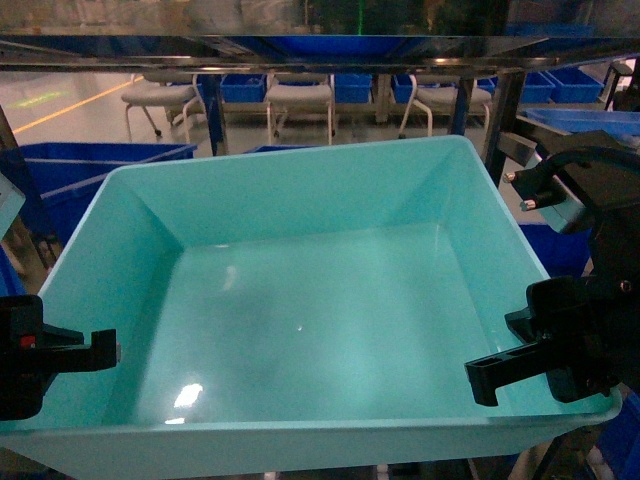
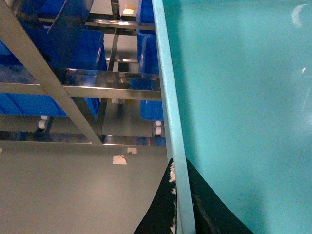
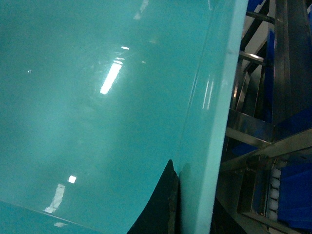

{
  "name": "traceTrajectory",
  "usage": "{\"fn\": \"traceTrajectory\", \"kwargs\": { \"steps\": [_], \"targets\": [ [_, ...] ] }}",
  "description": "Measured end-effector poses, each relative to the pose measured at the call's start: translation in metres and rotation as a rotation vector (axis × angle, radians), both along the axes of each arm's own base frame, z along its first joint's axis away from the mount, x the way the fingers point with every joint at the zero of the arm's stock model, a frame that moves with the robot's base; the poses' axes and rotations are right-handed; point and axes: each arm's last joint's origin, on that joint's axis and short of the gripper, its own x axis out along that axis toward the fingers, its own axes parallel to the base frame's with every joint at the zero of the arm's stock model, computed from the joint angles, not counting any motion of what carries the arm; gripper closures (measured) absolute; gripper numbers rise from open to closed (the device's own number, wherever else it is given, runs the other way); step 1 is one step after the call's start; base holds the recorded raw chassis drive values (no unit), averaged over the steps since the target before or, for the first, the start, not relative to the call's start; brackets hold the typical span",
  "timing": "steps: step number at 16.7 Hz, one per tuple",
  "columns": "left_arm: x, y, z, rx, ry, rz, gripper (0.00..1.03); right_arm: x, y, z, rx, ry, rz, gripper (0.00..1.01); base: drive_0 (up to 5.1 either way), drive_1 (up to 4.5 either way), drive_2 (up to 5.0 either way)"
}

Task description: Organize blue bins on left shelf correctly

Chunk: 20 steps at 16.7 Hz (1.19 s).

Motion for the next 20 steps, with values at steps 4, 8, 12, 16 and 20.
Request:
{"fn": "traceTrajectory", "kwargs": {
  "steps": [4,8,12,16,20],
  "targets": [
    [0.0,0.0,0.0,0.0,0.0,0.0,1.01,0.0,0.0,0.0,0.001,-0.001,0.0,0.99,-0.2,2.47,-2.9],
    [0.0,0.0,0.0,-0.001,-0.003,-0.001,1.01,0.0,0.0,0.0,0.001,-0.002,-0.001,0.99,0.0,1.33,-1.3],
    [0.0,0.0,0.0,0.0,-0.001,0.0,1.01,0.0,0.0,0.0,0.001,-0.002,0.0,0.99,0.4,0.35,0.4],
    [0.031,-0.013,-0.007,-0.027,0.047,-0.033,1.01,0.02,-0.012,-0.005,-0.026,0.035,-0.095,0.99,0.4,0.35,0.4],
    [0.066,-0.028,-0.013,-0.021,0.088,-0.053,1.01,0.046,-0.017,-0.014,-0.049,0.067,-0.142,0.99,0.3,0.27,0.3]
  ]
}}
